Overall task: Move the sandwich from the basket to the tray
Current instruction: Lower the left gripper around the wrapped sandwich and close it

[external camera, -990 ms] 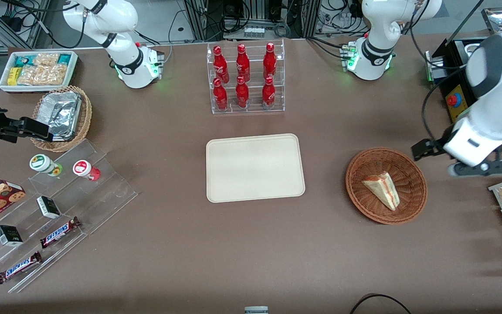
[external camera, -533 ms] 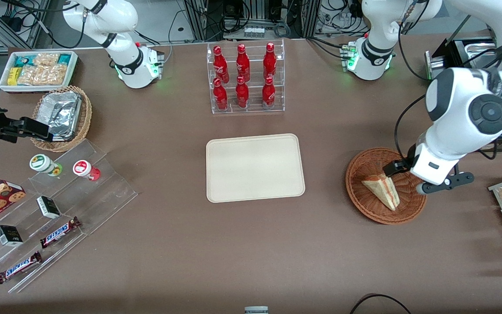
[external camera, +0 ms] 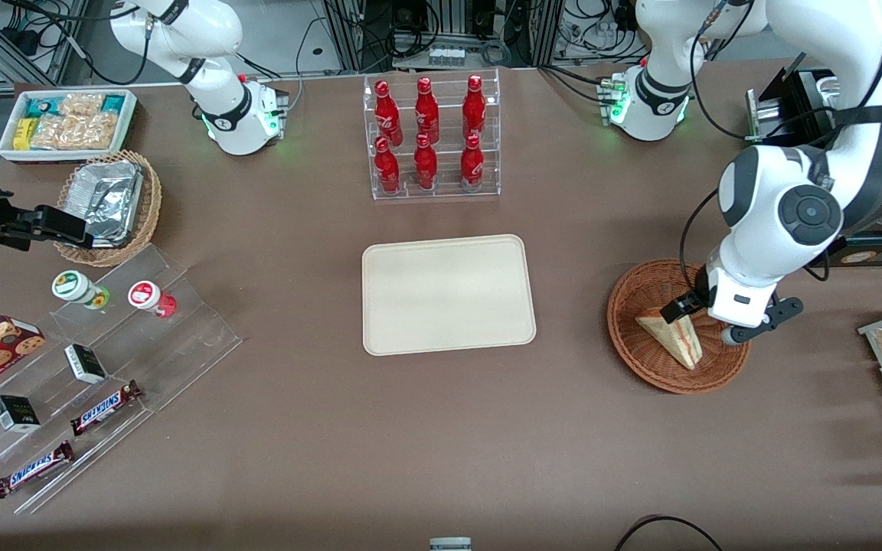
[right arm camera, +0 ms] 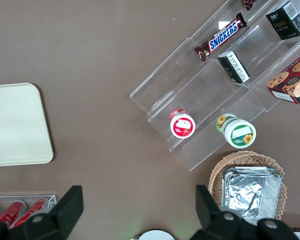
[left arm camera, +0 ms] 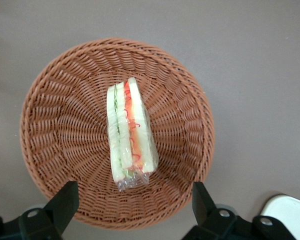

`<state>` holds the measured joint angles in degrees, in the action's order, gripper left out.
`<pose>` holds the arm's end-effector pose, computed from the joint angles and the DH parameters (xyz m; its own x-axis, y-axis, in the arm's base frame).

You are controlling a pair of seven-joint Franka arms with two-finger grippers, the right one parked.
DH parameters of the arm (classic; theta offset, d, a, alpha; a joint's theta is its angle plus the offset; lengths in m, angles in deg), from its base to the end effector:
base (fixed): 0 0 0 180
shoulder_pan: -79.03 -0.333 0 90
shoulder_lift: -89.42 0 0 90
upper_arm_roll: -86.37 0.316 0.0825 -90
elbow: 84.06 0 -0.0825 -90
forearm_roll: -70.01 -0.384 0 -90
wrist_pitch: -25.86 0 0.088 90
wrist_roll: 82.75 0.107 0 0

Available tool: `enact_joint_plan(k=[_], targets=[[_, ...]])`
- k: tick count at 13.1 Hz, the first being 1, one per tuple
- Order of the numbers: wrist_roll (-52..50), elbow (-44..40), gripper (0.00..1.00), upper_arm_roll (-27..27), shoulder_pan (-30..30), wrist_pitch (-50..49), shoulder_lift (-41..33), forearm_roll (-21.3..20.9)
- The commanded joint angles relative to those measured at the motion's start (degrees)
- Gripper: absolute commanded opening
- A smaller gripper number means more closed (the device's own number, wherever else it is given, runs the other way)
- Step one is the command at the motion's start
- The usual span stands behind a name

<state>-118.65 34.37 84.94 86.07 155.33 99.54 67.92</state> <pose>0.5721 -0.0839 0.3493 0.8975 0.4403 0.0270 0.4406 -0.8976 -0.0102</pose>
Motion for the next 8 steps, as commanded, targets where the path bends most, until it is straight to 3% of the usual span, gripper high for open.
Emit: enact_joint_plan(k=[1,8], targets=[[-1.53,4.69,1.00,0.11,-0.28,6.48,-0.71,-0.01],[-1.53,6.73,1.00,0.20,-0.63,16.07,4.82,-0.01]])
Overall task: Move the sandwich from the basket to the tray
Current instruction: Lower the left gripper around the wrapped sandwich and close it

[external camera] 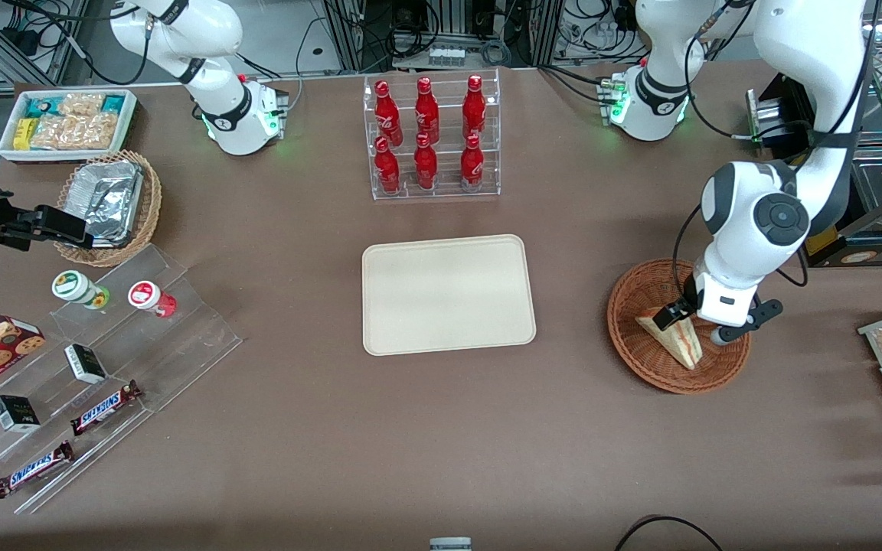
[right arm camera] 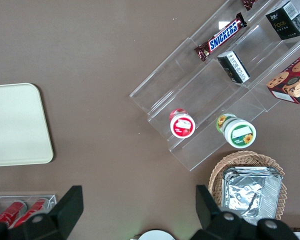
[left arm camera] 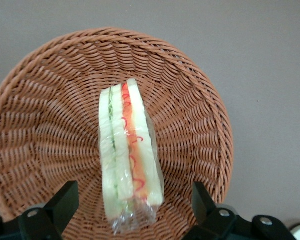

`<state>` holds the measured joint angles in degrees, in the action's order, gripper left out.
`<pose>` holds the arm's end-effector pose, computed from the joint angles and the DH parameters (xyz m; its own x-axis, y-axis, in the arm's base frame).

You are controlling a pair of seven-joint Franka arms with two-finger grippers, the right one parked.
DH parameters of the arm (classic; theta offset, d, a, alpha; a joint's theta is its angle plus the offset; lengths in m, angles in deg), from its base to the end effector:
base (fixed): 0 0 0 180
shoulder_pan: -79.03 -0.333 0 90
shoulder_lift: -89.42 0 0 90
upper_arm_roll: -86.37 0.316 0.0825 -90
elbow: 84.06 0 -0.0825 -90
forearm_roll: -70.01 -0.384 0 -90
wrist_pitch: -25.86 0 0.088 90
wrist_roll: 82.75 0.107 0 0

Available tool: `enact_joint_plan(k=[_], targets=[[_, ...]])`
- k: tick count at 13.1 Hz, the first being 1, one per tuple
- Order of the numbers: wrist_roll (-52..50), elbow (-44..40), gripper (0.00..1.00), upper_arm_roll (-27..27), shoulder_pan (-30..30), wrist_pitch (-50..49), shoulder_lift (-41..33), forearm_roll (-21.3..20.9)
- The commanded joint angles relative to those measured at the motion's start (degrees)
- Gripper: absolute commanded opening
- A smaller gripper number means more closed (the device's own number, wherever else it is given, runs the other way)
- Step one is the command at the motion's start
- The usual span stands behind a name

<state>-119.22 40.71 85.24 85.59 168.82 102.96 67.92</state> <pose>0.5625 -0.0760 0.2895 0.8862 0.4569 0.0767 0.4558 -0.8895 0.0323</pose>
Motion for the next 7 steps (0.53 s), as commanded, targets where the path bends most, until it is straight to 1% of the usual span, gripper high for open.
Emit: enact_joint_plan(k=[1,3,4,5,6,7], targets=[[-0.88,0.47,1.00,-0.10,-0.14,3.37,2.01,-0.01],[-0.88,0.47,1.00,-0.10,-0.14,3.55,2.63,-0.01],[-0.88,0.47,0.96,-0.10,-0.14,3.64,3.07,-0.01],[-0.79,0.47,0.75,-0.01,-0.14,3.73,3.25,-0.01],[-0.53,0.47,0.30,-0.01,-0.14,3.73,3.25,-0.10],[-0.18,0.39,0.04,0.07,-0.14,3.73,3.25,-0.10]])
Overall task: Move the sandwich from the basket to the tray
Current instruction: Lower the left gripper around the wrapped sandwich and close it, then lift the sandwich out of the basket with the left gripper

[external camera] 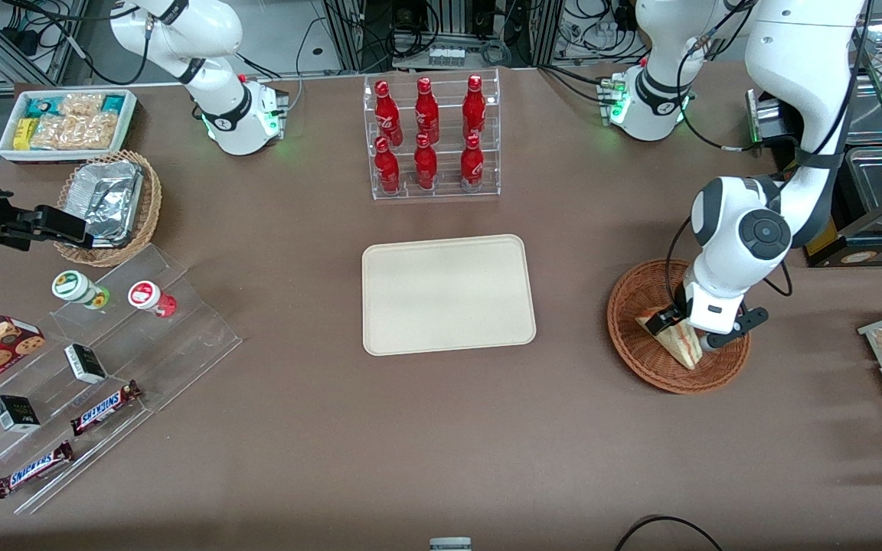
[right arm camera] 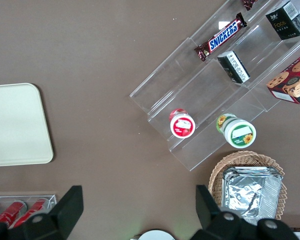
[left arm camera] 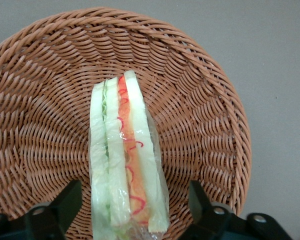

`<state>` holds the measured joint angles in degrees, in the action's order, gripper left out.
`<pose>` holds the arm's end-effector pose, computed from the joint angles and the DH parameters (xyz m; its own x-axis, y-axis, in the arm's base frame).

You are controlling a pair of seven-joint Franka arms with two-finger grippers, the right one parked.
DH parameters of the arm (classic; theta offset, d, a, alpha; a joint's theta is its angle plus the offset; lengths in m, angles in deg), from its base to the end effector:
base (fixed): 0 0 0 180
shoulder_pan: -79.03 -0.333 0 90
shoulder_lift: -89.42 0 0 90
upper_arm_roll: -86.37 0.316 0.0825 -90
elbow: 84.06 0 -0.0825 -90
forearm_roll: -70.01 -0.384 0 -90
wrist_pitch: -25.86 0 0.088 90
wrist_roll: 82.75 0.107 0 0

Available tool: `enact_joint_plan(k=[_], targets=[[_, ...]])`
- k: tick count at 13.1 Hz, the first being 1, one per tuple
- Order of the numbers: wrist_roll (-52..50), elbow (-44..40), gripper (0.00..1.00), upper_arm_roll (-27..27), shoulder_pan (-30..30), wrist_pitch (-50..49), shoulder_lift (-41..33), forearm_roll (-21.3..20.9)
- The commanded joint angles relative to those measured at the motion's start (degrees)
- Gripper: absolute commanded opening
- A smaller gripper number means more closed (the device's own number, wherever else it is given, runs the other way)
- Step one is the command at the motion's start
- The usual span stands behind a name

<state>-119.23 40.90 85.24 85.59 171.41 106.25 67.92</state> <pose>0.5625 -0.0763 0.2599 0.8876 0.4564 0.0627 0.4557 -0.8898 0.0254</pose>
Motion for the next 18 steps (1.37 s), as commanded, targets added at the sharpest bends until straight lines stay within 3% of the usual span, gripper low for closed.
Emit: enact_joint_plan(k=[1,6,9,12,18], targets=[[0.10,0.11,0.00,0.07,-0.14,1.05,-0.21,-0.10],[1.42,-0.68,0.00,0.25,-0.06,-1.65,-3.98,-0.19],[1.51,-9.69,0.00,-0.45,1.08,-21.27,-7.68,-5.97],[1.25,-24.46,0.00,-3.35,6.16,-38.20,-5.06,-6.08],[-2.27,-35.29,0.00,-3.80,20.40,-39.55,2.40,-2.30]])
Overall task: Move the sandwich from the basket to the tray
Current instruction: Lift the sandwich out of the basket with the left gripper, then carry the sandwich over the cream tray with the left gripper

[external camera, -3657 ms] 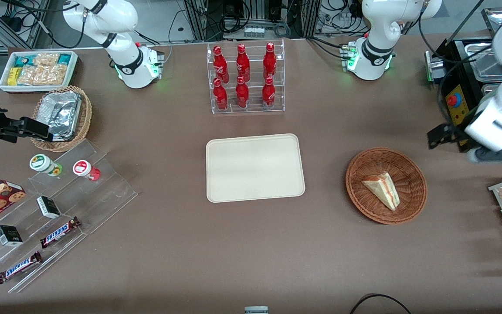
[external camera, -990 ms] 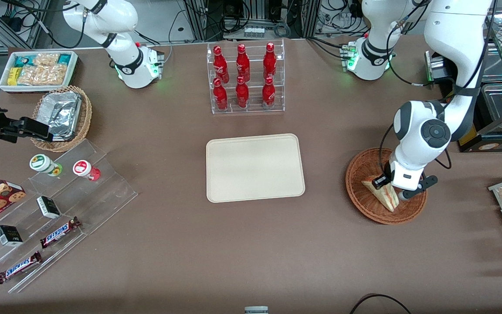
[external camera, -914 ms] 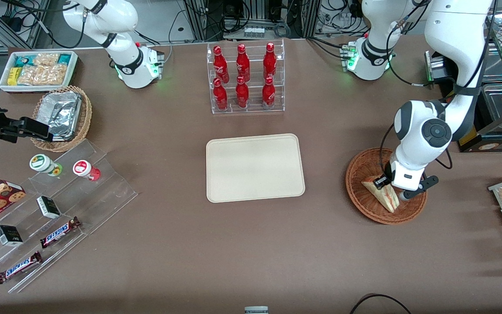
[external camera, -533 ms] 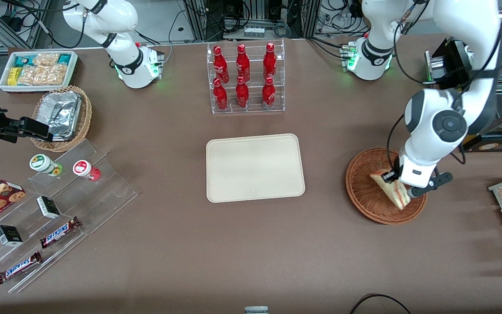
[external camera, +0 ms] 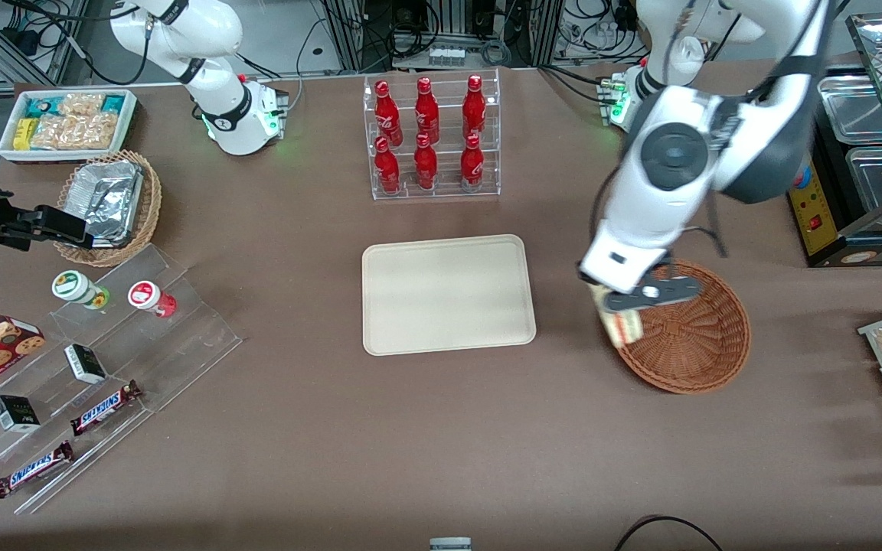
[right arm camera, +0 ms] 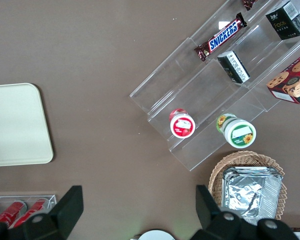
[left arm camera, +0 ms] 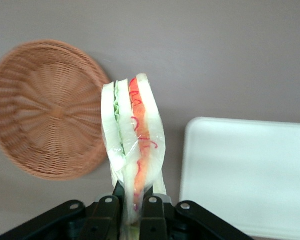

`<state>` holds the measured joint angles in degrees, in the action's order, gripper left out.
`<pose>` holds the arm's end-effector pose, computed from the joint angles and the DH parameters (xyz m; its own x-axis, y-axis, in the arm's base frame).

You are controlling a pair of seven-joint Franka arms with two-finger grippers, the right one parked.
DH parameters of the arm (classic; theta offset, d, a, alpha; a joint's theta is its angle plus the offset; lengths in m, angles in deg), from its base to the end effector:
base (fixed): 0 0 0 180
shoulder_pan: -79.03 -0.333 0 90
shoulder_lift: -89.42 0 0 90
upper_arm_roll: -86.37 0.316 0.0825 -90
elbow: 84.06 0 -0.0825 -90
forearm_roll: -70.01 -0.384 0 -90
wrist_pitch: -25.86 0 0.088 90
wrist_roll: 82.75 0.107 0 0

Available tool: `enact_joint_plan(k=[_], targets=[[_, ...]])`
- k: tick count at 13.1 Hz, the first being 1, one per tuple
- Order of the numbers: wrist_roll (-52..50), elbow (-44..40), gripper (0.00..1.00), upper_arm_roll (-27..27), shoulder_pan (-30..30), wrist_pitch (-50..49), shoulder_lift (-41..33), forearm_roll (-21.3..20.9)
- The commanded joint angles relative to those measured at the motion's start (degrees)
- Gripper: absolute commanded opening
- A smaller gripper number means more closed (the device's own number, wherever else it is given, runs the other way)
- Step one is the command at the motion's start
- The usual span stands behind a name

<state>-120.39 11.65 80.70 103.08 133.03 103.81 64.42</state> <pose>0.5530 -0.3015 0.4536 0.9940 0.1093 0.0009 0.1090 -0.9905 -0.0840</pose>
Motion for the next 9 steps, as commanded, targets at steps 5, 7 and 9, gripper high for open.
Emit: enact_joint_plan(k=[5,7,9], targets=[[-2.79,-10.01,0.00,0.66,10.74,3.02,12.77,2.15],[-3.75,-10.01,0.00,0.66,12.42,6.45,15.05,4.34],[-4.11,-10.01,0.00,0.57,14.34,9.97,17.34,5.94]])
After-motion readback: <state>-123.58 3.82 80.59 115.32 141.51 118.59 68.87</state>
